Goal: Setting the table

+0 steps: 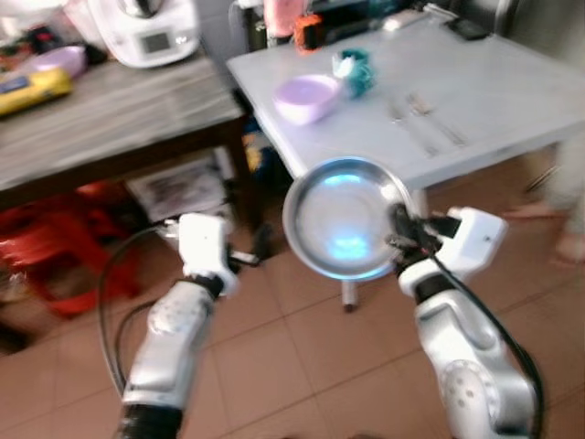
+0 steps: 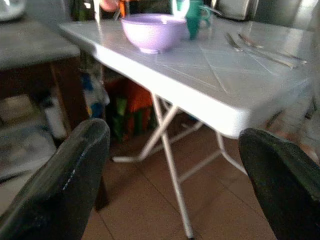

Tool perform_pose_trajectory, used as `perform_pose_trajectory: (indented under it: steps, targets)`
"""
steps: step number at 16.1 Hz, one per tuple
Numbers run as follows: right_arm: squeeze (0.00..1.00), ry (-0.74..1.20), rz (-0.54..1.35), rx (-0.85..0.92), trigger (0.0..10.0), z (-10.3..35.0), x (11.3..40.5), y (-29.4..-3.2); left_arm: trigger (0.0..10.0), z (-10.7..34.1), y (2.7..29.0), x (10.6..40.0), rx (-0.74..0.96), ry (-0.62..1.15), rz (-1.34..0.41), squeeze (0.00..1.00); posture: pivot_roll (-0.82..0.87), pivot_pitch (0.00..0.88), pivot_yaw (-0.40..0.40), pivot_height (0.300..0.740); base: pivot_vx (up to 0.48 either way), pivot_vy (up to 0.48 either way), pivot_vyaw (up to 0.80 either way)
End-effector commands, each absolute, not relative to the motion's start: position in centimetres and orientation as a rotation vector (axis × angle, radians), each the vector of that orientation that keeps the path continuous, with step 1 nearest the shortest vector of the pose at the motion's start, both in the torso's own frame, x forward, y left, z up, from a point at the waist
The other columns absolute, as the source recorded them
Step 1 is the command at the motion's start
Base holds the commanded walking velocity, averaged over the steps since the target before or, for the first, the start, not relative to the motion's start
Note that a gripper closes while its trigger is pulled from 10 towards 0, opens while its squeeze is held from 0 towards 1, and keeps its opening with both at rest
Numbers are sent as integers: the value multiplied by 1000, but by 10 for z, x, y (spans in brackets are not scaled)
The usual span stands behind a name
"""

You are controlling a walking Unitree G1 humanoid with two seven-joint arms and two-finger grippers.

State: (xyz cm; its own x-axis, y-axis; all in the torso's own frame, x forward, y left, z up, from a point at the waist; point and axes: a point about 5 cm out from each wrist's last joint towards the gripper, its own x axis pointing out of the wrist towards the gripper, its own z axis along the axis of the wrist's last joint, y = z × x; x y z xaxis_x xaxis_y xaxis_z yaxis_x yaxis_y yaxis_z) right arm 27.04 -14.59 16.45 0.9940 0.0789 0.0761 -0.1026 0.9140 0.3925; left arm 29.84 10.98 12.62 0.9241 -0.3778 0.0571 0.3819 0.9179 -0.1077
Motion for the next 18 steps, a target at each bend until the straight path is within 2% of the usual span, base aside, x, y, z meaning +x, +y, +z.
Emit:
perform_pose_trajectory:
  steps: [1,7,9,18]
  targets:
    - [0,-86,132,421,10000,172,269,-137,10000,127,121,299,-93,-37,-363,0,-166,113,99,740,0,480,800]
    - [0,-85,126,419,10000,171,270,-137,10000,127,119,299,-97,-33,-366,0,-165,113,100,740,0,480,775]
    - [0,-83,124,421,10000,170,270,-138,10000,127,120,299,-94,-34,-362,0,-164,114,101,740,0,480,0]
    - [0,-81,119,420,10000,169,271,-139,10000,132,116,298,-109,-65,-401,0,-164,101,96,740,0,0,0]
